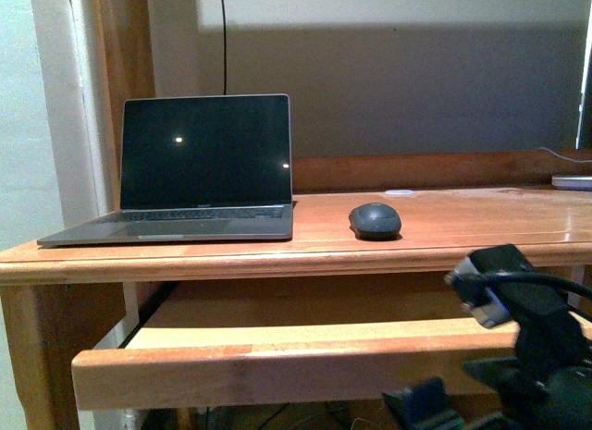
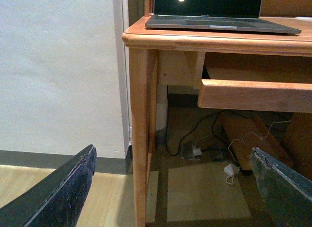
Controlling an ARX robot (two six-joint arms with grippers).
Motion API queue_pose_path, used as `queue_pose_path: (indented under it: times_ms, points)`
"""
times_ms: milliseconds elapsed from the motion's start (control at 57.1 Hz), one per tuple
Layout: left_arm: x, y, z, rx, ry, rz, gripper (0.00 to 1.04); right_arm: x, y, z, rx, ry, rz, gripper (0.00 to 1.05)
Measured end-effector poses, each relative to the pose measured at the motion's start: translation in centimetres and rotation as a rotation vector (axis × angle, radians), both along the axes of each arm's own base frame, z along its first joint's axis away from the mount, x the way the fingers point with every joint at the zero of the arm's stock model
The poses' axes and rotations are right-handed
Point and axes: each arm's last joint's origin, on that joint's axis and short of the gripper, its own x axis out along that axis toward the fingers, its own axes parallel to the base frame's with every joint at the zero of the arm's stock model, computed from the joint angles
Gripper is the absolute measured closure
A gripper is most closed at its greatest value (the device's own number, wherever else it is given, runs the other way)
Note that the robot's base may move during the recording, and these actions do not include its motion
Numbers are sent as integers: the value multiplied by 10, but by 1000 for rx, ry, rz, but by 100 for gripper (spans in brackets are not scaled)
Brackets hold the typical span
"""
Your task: Place mouse
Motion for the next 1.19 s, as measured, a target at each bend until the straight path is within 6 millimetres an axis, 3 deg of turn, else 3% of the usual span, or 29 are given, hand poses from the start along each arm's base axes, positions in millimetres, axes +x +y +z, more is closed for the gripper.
queue_pose_path:
  times_ms: [333, 508, 613, 701, 894, 1016, 1192]
  points:
    - [0, 0, 0, 0, 0, 0, 8, 36, 44, 8, 1, -20, -64, 7]
    - [0, 0, 0, 0, 0, 0, 8, 40, 59, 2, 13, 1, -96, 7]
    - [0, 0, 0, 0, 0, 0, 8, 39, 58, 2, 43, 8, -93, 7]
    - [0, 0, 0, 0, 0, 0, 8, 34, 47, 6, 75, 3, -85, 7]
    - [0, 0, 0, 0, 0, 0, 8, 6, -4, 36, 199, 2, -69, 7]
    - [0, 0, 0, 0, 0, 0, 8, -28, -40, 51, 282, -4, -34, 7]
    - [0, 0, 0, 0, 0, 0, 8, -85, -85, 49, 362, 40, 3, 7]
